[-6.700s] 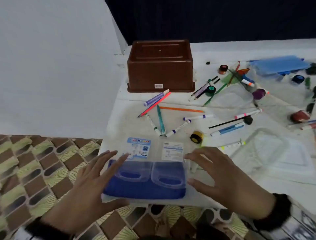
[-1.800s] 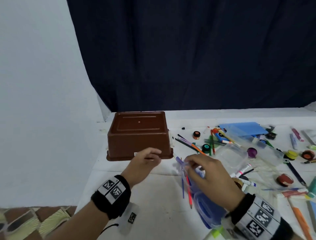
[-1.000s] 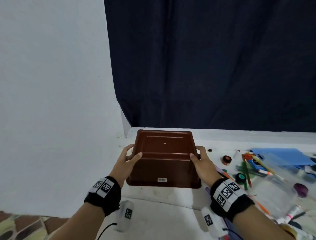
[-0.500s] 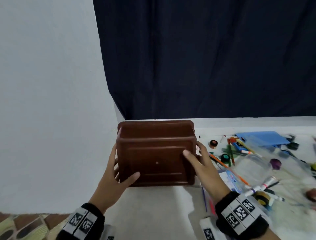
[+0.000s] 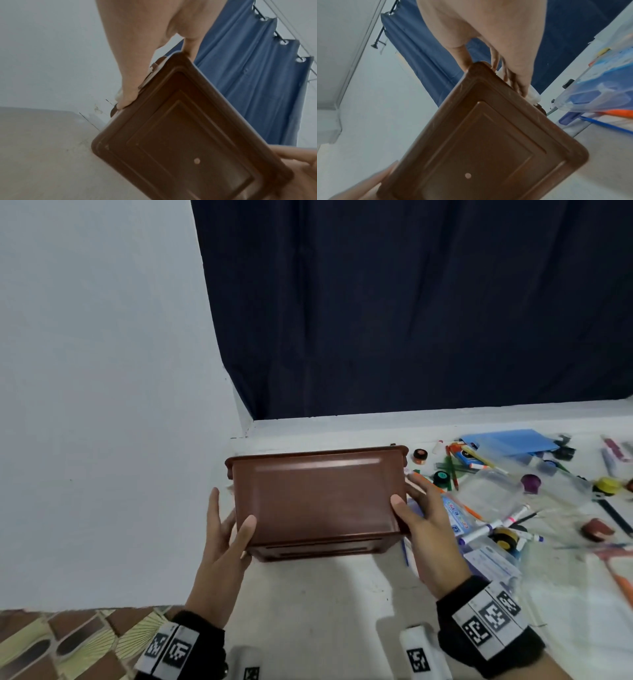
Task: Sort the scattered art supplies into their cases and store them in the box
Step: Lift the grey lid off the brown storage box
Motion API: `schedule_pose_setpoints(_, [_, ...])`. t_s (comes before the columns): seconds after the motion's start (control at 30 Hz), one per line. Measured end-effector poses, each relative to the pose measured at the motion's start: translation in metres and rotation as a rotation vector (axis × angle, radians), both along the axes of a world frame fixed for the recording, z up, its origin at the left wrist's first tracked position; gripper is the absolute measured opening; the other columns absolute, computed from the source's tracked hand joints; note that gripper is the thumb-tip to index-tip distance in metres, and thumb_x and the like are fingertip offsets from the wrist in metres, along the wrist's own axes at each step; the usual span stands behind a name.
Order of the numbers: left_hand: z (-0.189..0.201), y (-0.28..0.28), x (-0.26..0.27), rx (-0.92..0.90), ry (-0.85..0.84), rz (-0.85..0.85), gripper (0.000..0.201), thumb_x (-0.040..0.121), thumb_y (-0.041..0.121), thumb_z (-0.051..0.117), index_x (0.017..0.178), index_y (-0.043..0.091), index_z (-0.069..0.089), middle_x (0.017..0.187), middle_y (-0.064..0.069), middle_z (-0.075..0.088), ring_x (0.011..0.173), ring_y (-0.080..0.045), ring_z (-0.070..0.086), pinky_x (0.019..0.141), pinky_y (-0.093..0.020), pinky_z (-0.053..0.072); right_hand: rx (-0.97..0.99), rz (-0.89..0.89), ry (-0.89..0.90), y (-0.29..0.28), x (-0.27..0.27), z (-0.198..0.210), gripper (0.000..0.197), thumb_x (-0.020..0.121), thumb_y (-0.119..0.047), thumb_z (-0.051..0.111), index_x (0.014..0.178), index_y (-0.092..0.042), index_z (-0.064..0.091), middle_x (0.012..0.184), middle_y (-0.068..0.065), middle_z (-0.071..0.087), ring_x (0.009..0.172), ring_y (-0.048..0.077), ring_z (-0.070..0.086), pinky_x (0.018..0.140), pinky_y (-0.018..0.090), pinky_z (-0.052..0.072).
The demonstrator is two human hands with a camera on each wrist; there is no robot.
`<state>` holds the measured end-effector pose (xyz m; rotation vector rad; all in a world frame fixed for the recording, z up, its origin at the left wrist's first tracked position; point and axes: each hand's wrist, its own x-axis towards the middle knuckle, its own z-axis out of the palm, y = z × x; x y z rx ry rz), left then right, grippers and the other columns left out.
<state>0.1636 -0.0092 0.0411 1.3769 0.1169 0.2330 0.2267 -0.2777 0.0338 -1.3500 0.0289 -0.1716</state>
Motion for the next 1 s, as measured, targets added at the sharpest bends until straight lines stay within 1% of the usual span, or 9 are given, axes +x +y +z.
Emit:
schedule_pose_setpoints(0.07, [-0.001,0.005,-0.013,-0.057,-0.034,0.005,0.088,0.08,0.022,0.071,0.141,0.066,0.027,0.149,0.01,0.048,0.13,-0.017,0.055,0.11,-0.05,0.041,0.114,-0.006,-0.013,-0.005,-0.01,0.0,0.057,0.087,-0.003,0.066,0.131,-0.038,0.055,0.137,-0.002,0.058,0.128,0.016,0.054,0.107,0.047,0.043])
schedule_pose_setpoints(0.13, [-0.005,0.011,-0.025,-0.098,-0.036,-0.003,0.089,0.079,0.009,0.07,0.139,0.064,0.034,0.151,0.009,0.044,0.13,-0.019,0.056,0.106,-0.05,0.046,0.236,0.032,0.0,-0.009,-0.023,0.001,0.056,0.087,-0.011,0.065,0.132,-0.042,0.053,0.138,0.001,0.058,0.119,0.018,0.058,0.091,0.04,0.044])
schedule_pose_setpoints(0.27, [-0.012,0.015,-0.045,-0.104,-0.004,-0.028,0.057,0.103,0.022,0.047,0.143,0.06,0.032,0.146,0.013,0.051,0.128,-0.01,0.055,0.091,-0.043,0.056,0.308,0.112,0.075,-0.009,-0.056,0.01,0.049,0.093,-0.055,0.056,0.119,-0.015,0.052,0.092,-0.008,0.067,0.086,0.014,0.061,0.071,0.032,0.043])
schedule_pose_setpoints(0.33, [-0.012,0.014,-0.058,-0.2,0.032,-0.051,0.045,0.106,0.034,0.035,0.144,0.057,0.034,0.14,0.013,0.058,0.129,-0.014,0.053,0.097,-0.051,0.049,0.33,0.127,0.101,-0.005,-0.072,0.01,0.052,0.098,-0.053,0.048,0.116,-0.006,0.061,0.098,-0.002,0.072,0.093,0.018,0.068,0.082,0.036,0.052])
schedule_pose_setpoints(0.4, [-0.014,0.011,-0.069,-0.203,0.051,-0.083,0.041,0.106,0.039,0.03,0.143,0.057,0.037,0.14,0.013,0.058,0.132,-0.018,0.052,0.103,-0.055,0.044,0.306,0.089,0.121,-0.003,-0.085,0.005,0.038,0.101,-0.043,0.046,0.126,-0.021,0.065,0.121,0.001,0.071,0.116,0.019,0.064,0.098,0.04,0.05])
schedule_pose_setpoints(0.47, [-0.017,0.011,-0.076,-0.178,0.075,-0.082,0.042,0.102,0.045,0.036,0.142,0.054,0.041,0.141,0.014,0.057,0.132,-0.018,0.053,0.1,-0.054,0.048,0.268,0.04,0.116,-0.005,-0.093,-0.001,0.031,0.099,-0.037,0.049,0.126,-0.033,0.064,0.126,-0.007,0.068,0.121,0.013,0.061,0.098,0.039,0.046])
schedule_pose_setpoints(0.67, [-0.024,0.014,-0.093,-0.079,0.092,-0.044,0.046,0.096,0.018,0.054,0.138,0.038,0.055,0.143,0.018,0.053,0.129,-0.008,0.055,0.095,-0.045,0.054,0.092,0.022,0.128,-0.018,-0.109,-0.021,0.038,0.1,-0.025,0.05,0.131,-0.045,0.057,0.135,-0.029,0.055,0.133,0.008,0.05,0.105,0.041,0.041])
schedule_pose_setpoints(0.87, [-0.022,0.016,-0.103,0.197,0.074,0.105,0.049,0.087,0.035,0.062,0.134,0.045,0.055,0.151,0.026,0.04,0.133,0.005,0.046,0.109,-0.041,0.045,-0.039,0.045,0.178,-0.025,-0.119,-0.027,0.039,0.099,-0.034,0.052,0.134,-0.05,0.052,0.143,-0.019,0.052,0.137,0.017,0.045,0.115,0.054,0.032])
schedule_pose_setpoints(1.0, [-0.01,0.015,-0.103,0.426,0.015,0.152,0.043,0.092,0.046,0.064,0.134,0.047,0.054,0.125,0.013,0.067,0.113,-0.011,0.066,0.098,-0.044,0.054,-0.053,0.027,0.193,-0.039,-0.121,-0.022,0.036,0.1,-0.03,0.052,0.13,-0.048,0.057,0.123,-0.004,0.069,0.111,0.016,0.066,0.104,0.047,0.045])
